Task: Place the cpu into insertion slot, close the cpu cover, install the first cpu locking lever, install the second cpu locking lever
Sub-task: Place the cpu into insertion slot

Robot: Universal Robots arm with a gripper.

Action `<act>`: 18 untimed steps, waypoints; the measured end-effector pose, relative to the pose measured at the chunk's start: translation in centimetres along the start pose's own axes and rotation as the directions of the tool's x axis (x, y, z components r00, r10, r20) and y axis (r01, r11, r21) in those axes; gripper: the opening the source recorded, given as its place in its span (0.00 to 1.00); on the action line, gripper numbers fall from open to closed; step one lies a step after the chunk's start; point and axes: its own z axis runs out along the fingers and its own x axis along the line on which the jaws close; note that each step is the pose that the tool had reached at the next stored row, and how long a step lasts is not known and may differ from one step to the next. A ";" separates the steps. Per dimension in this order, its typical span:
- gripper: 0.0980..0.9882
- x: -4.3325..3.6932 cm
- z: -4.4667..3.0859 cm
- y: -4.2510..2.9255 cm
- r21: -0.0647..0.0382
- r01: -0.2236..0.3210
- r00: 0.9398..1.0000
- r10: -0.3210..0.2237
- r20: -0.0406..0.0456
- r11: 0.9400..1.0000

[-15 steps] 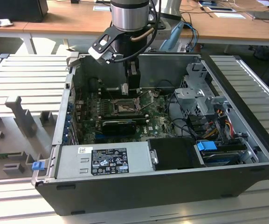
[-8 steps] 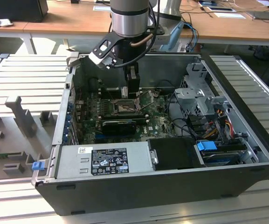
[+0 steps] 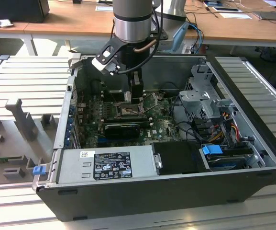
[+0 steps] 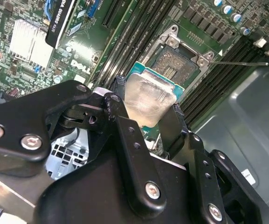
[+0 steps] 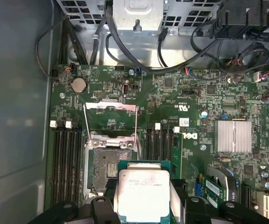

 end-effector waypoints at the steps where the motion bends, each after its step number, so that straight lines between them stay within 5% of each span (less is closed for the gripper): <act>1: 0.48 0.00 0.20 -0.01 0.000 0.000 1.000 0.000 0.000 1.000; 12: 0.48 1.02 3.14 -0.19 0.000 0.001 1.000 -0.001 -0.001 1.000; 18: 0.48 1.68 3.72 -0.48 0.000 0.000 1.000 0.000 -0.002 1.000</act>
